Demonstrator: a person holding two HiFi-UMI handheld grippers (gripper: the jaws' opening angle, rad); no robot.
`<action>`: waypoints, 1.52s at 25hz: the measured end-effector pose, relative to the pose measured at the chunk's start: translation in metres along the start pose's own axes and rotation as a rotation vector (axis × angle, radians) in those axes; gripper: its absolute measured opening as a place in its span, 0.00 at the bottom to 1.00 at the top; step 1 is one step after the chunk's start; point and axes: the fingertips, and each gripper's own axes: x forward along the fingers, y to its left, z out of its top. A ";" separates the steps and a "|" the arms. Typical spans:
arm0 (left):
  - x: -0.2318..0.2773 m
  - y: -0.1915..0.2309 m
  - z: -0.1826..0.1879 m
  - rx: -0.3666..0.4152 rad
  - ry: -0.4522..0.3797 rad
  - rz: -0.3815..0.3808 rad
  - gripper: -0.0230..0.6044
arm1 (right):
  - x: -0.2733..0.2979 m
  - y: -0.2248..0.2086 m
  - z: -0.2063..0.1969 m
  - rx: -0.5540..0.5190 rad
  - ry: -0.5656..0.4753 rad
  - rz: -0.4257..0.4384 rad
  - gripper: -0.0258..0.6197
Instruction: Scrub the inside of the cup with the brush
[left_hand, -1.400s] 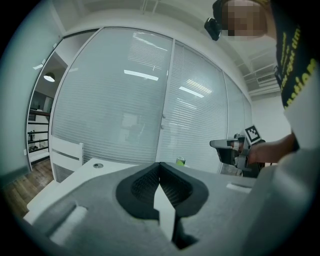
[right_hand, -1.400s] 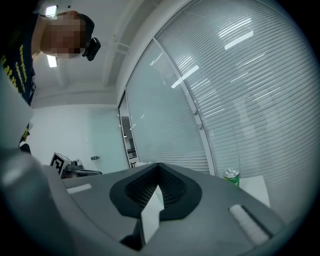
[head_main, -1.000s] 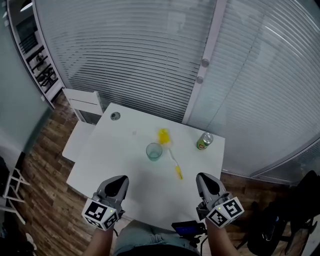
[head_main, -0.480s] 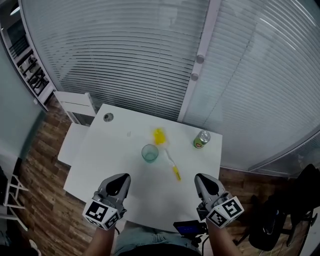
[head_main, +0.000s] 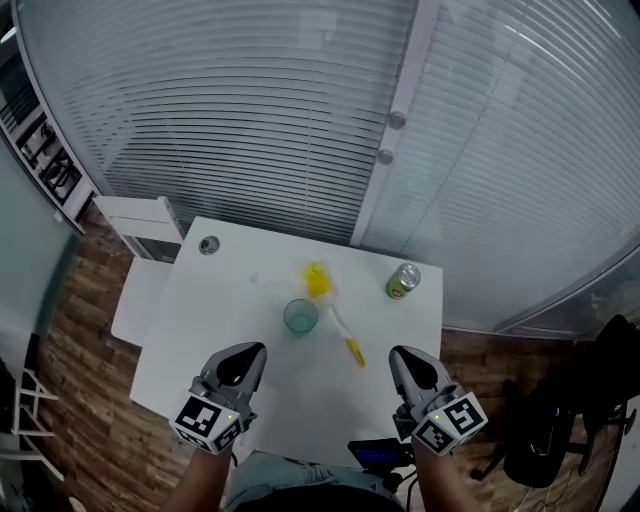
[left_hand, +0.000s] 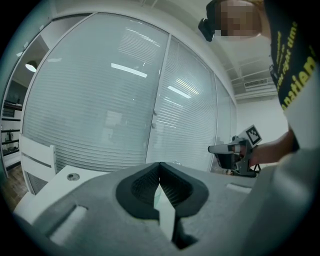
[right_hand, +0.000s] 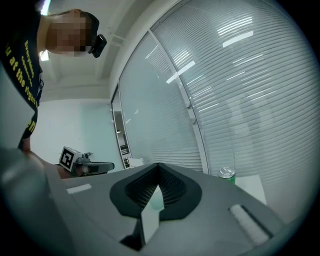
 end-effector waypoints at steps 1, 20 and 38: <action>0.002 0.002 -0.001 0.007 0.001 -0.008 0.04 | 0.002 0.000 0.000 -0.001 -0.003 -0.002 0.05; 0.033 0.025 -0.020 -0.002 0.019 -0.064 0.04 | 0.043 -0.012 -0.031 -0.043 0.079 -0.023 0.05; 0.071 0.028 -0.069 -0.051 0.120 -0.182 0.40 | 0.091 -0.022 -0.096 -0.118 0.286 -0.023 0.09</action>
